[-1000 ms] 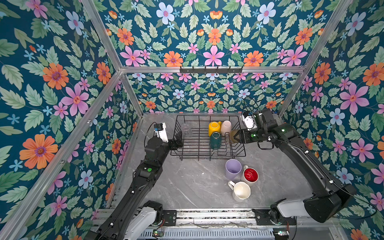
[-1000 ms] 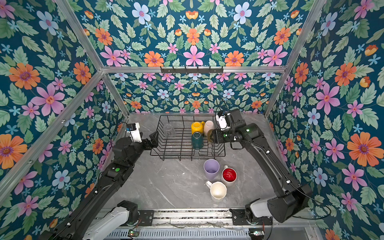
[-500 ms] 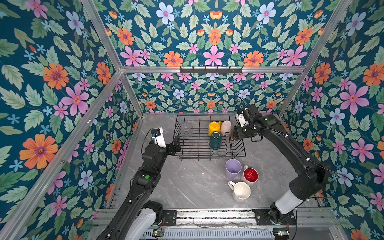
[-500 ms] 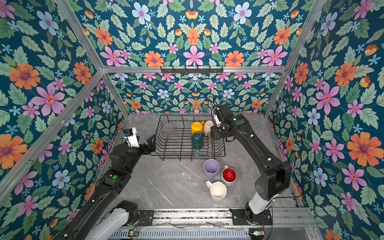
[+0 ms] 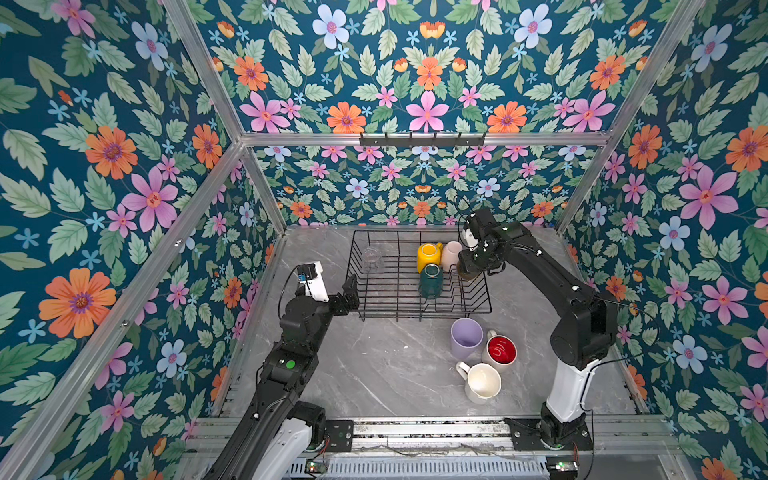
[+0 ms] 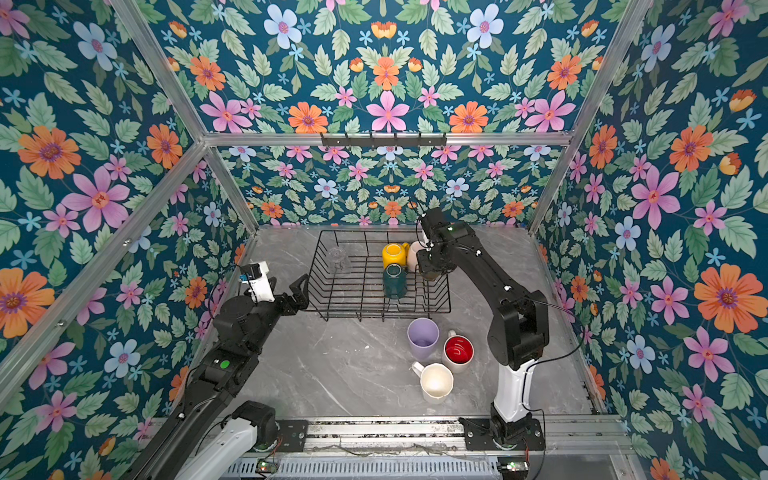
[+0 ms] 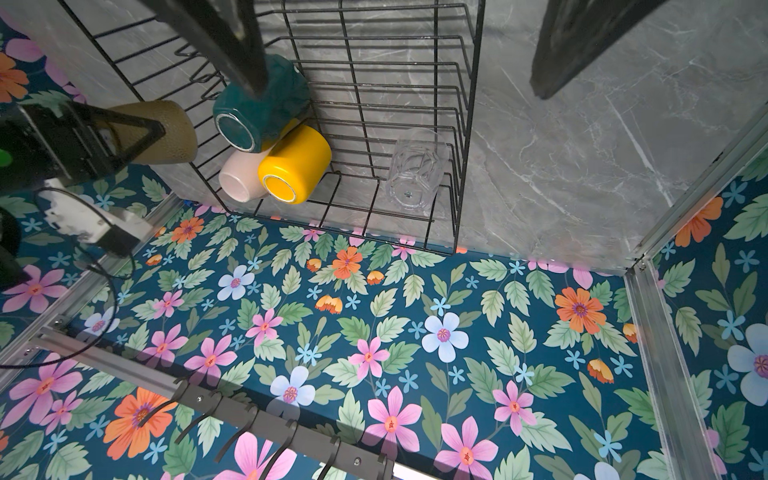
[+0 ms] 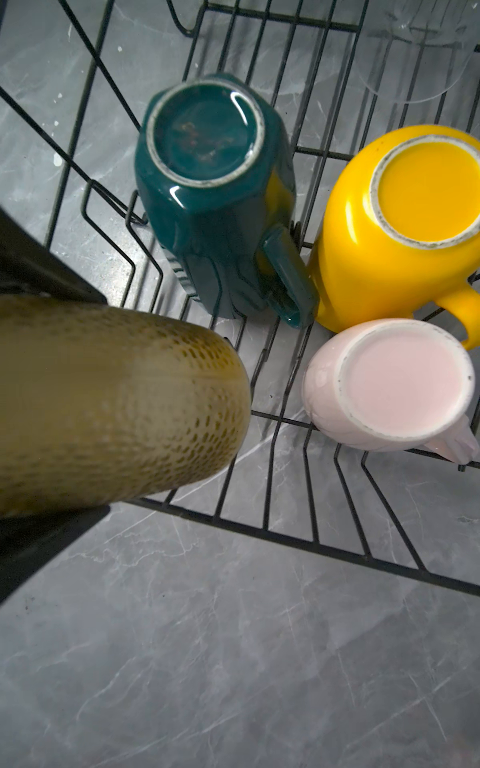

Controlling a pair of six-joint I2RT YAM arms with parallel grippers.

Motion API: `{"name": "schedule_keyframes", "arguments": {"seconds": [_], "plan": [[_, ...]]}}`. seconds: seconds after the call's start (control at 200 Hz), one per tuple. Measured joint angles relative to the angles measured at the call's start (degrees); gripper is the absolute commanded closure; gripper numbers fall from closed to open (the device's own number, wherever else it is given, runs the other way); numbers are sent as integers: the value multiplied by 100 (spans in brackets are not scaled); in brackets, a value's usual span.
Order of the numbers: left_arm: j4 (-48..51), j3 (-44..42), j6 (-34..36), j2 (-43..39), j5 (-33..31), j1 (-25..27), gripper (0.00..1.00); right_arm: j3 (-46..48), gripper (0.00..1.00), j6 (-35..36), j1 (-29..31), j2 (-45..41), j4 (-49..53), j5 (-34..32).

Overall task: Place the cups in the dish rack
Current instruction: 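Lower the gold tumbler with the right gripper toward the rack beside the green mug, then lower the gold tumbler upside down onto the rack wires beside the green mug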

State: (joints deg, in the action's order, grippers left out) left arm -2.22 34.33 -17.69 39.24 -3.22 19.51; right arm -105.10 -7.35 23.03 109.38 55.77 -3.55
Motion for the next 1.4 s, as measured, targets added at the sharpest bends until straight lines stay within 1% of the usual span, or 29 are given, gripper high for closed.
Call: {"name": "schedule_keyframes", "arguments": {"seconds": [0.315, 0.77, 0.935, 0.975, 1.03, 1.19, 1.3, 1.4], "plan": [[98, 11, 0, -50, -2, 0, 1, -393, 100, 24, -17, 533, -31, 68], [275, 33, 2, -66, -24, 0, 1, -649, 100, 46, -11, 1119, 22, 273], [315, 42, 4, -85, -48, 0, 0, -748, 90, 87, -7, 1294, 66, 315], [315, 44, 4, -90, -55, 0, 1, -758, 87, 109, -9, 1325, 66, 317], [317, 44, 9, -92, -68, 0, 1, -769, 79, 109, -11, 1360, 66, 326], [330, 63, 20, -98, -96, 0, 1, -811, 65, 109, -9, 1486, 20, 341], [334, 74, 20, -98, -107, 0, 1, -848, 61, 107, -7, 1526, 24, 352], [337, 90, 20, -105, -107, 0, 1, -850, 66, 107, -4, 1528, 26, 356]]}}
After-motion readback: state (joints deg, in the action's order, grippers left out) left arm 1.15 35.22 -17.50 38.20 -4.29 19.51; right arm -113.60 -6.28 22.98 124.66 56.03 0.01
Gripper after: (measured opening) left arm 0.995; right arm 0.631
